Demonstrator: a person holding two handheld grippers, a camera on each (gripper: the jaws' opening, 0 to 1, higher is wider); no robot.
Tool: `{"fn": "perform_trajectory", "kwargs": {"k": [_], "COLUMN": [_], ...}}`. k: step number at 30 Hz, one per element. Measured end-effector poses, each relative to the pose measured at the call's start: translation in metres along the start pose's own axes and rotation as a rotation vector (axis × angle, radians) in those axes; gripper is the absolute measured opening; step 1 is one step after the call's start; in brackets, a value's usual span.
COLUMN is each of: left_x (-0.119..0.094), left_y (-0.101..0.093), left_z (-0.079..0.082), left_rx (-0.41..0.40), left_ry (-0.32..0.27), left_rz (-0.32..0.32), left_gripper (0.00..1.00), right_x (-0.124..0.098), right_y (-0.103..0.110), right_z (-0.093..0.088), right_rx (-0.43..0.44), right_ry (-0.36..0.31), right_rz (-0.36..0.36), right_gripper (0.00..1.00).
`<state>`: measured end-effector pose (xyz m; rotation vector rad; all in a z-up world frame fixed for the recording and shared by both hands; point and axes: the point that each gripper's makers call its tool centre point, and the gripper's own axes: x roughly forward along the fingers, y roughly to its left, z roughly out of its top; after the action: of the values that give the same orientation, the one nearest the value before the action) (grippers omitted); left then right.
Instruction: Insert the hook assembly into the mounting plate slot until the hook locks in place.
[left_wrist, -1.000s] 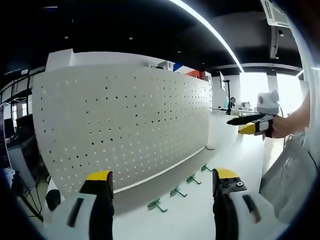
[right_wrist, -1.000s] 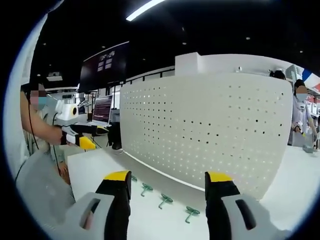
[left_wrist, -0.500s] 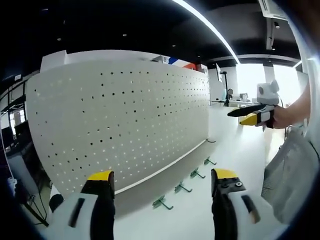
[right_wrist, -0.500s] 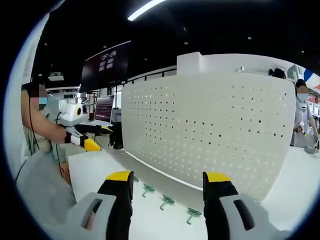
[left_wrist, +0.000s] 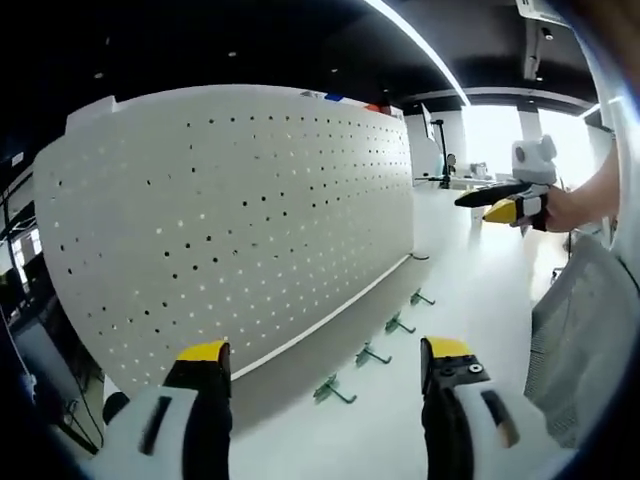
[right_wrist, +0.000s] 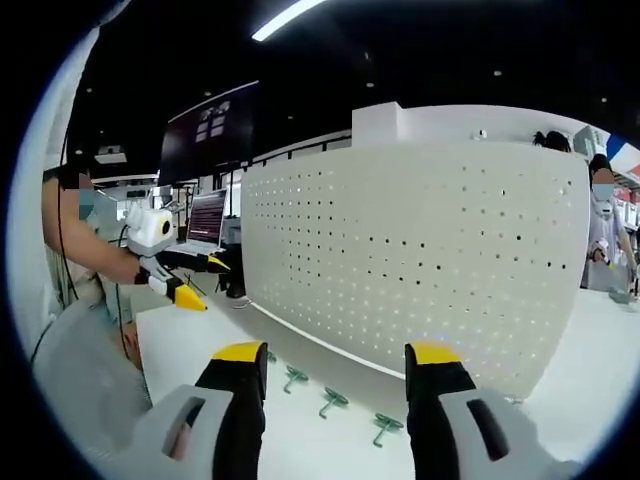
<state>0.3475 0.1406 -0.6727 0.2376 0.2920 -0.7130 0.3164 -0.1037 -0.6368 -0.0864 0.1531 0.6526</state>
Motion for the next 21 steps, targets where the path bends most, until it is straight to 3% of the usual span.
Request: {"fn": "perform_trajectory", "kwargs": {"k": [21], "left_x": [0.019], "left_y": [0.006], "left_z": [-0.02], "left_rx": [0.026], "left_ry": [0.083], "left_rz": [-0.09], "left_gripper": [0.78], "right_x": [0.003], "right_y": [0.001], "right_z": [-0.008], "right_rx": [0.017], "right_ry": [0.016], "right_rz": [0.002], "right_gripper": [0.52]}}
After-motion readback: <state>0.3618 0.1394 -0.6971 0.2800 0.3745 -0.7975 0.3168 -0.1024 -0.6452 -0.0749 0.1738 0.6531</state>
